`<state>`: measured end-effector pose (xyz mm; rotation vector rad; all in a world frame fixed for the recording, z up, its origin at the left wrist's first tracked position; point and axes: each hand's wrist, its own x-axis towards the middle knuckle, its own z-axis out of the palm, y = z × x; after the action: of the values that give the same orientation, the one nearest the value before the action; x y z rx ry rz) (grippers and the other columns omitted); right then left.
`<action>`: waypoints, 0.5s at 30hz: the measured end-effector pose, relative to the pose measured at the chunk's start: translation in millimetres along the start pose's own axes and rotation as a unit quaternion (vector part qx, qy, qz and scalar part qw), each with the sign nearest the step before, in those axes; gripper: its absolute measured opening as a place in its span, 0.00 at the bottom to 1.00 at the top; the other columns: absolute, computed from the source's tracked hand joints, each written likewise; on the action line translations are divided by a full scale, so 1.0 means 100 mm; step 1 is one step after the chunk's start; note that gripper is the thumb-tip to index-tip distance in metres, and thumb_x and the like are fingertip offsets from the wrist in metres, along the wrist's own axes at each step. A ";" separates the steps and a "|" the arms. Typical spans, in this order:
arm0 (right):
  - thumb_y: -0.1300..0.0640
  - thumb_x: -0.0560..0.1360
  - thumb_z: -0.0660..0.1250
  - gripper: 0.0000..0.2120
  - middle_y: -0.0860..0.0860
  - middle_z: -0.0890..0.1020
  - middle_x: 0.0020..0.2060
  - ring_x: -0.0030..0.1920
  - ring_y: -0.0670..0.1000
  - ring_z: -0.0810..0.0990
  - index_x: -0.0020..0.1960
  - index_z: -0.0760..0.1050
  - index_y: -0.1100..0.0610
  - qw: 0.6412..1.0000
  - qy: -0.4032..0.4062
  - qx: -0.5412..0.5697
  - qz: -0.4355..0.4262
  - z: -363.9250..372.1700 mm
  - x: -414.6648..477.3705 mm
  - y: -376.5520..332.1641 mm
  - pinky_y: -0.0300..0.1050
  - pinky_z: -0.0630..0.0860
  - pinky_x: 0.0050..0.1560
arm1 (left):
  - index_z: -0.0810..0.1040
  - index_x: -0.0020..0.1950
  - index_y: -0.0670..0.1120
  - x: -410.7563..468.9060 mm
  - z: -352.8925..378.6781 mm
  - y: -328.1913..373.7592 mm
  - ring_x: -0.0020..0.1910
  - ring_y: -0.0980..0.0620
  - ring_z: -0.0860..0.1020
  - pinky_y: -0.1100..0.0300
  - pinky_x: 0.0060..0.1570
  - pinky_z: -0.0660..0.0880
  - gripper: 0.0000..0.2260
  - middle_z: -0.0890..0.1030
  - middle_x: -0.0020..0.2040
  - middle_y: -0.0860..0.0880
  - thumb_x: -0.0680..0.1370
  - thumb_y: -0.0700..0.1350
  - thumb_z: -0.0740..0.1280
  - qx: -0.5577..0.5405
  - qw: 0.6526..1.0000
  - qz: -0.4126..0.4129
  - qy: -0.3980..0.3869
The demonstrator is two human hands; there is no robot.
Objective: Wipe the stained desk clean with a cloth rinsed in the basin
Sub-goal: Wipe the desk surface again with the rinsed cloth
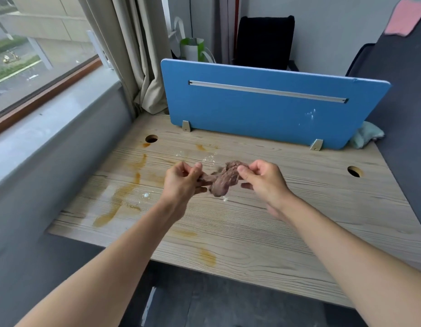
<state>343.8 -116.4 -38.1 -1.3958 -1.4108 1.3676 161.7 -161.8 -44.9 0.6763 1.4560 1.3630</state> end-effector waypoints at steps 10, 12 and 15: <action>0.59 0.84 0.59 0.04 0.66 0.79 0.58 0.56 0.60 0.82 0.51 0.69 0.59 0.991 -0.061 0.119 0.016 0.04 -0.09 -0.21 0.53 0.83 0.49 | 0.77 0.61 0.44 0.08 -0.18 -0.09 0.57 0.50 0.78 0.53 0.56 0.75 0.14 0.80 0.59 0.46 0.85 0.50 0.57 0.200 0.974 -0.035 -0.102; 0.60 0.83 0.60 0.04 0.67 0.79 0.57 0.54 0.59 0.82 0.50 0.70 0.58 0.993 -0.071 0.092 0.001 0.10 -0.11 -0.24 0.56 0.82 0.53 | 0.79 0.61 0.44 0.04 -0.12 0.03 0.58 0.51 0.80 0.54 0.61 0.73 0.16 0.83 0.59 0.47 0.83 0.52 0.60 0.162 0.968 -0.028 -0.190; 0.60 0.83 0.61 0.02 0.69 0.78 0.57 0.56 0.64 0.81 0.52 0.70 0.57 0.993 -0.039 0.114 -0.013 0.17 -0.11 -0.21 0.63 0.78 0.60 | 0.80 0.51 0.41 0.01 -0.05 0.09 0.50 0.47 0.81 0.53 0.55 0.75 0.10 0.84 0.50 0.45 0.80 0.48 0.68 0.174 0.953 -0.008 -0.249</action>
<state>325.1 -127.0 -18.5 -1.1837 -1.2713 1.5298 154.2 -160.8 -37.3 1.1401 1.2857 0.8386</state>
